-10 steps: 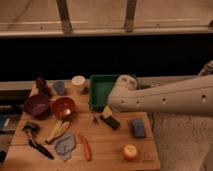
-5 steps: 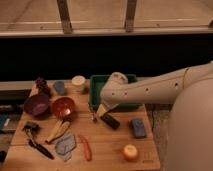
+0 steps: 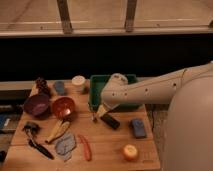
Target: Wipe red bowl with eraser
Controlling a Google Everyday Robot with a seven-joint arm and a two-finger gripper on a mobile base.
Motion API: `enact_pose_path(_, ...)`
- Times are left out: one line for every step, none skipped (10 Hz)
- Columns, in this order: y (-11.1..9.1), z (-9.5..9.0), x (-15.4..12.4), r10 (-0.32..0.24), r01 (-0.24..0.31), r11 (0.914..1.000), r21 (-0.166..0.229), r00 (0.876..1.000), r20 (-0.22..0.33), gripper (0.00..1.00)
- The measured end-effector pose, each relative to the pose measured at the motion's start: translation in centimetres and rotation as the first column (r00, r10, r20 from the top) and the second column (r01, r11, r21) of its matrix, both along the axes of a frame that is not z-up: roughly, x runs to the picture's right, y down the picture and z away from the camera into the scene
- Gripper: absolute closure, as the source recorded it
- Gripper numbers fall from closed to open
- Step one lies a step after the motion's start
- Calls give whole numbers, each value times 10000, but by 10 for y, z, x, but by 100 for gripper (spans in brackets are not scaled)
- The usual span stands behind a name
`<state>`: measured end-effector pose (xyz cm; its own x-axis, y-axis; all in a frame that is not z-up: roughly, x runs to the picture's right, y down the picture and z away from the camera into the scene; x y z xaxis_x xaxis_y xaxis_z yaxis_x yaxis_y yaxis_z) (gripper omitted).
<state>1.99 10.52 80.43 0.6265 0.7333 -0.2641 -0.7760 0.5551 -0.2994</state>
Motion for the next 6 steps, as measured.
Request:
enact_pose_path(8,0,4,-25,18,9995,-324,9998,-206,20)
enact_pose_path(17,0,5,-89,73,9985,-542,9995,-304,20)
enact_pose_path(24,-2,2,-68,48,9979,-647,9995,-309,20)
enact_pose_path(28,-6,6,-22,-4,9976,-692,9993,-375,20)
enact_pose_path(32,-9,8,53,-84,9970,-768,9992,-406,20)
enact_pose_path(37,-13,6,95,-125,9964,-844,9993,-352,20)
